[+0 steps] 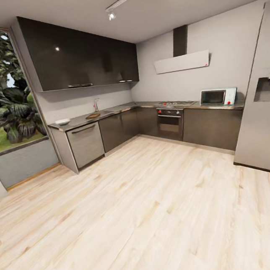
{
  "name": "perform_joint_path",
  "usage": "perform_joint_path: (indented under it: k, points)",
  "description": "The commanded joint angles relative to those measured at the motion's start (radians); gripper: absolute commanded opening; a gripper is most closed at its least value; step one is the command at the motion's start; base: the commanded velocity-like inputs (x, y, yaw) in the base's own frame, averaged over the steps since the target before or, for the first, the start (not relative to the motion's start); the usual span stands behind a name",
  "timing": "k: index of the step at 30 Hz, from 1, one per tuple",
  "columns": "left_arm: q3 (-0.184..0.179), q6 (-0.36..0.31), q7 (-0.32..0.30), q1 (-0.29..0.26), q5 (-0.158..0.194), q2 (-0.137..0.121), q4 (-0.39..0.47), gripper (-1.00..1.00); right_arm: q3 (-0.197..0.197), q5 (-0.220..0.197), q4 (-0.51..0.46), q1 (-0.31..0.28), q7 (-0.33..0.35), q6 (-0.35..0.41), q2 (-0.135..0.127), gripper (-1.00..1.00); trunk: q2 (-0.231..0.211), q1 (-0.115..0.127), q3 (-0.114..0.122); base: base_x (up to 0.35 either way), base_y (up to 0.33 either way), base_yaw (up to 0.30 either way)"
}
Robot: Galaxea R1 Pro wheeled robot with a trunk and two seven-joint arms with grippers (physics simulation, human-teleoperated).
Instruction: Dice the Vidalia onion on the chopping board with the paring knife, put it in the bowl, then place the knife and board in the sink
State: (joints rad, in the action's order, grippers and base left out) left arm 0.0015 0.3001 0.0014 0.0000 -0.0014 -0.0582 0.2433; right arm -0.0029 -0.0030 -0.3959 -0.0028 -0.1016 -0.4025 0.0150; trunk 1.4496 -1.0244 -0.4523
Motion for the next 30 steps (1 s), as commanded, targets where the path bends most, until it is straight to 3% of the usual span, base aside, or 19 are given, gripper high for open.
perform_joint_path:
  k: [1, 30]
  points:
    - [0.0, 0.002, 0.0, 0.0, 0.0, 0.0, 0.001, 1.0, 0.0, 0.0, 0.0, 0.0, -0.003, -0.002, 0.0, 1.0, 0.0, -0.001, -0.001, 0.319, 0.0, 0.0]
    - [0.0, 0.002, 0.0, 0.0, 0.0, 0.0, 0.001, 1.0, 0.0, 0.0, 0.0, 0.0, -0.003, -0.002, 0.0, 1.0, 0.0, -0.001, -0.001, 0.319, 0.0, 0.0]
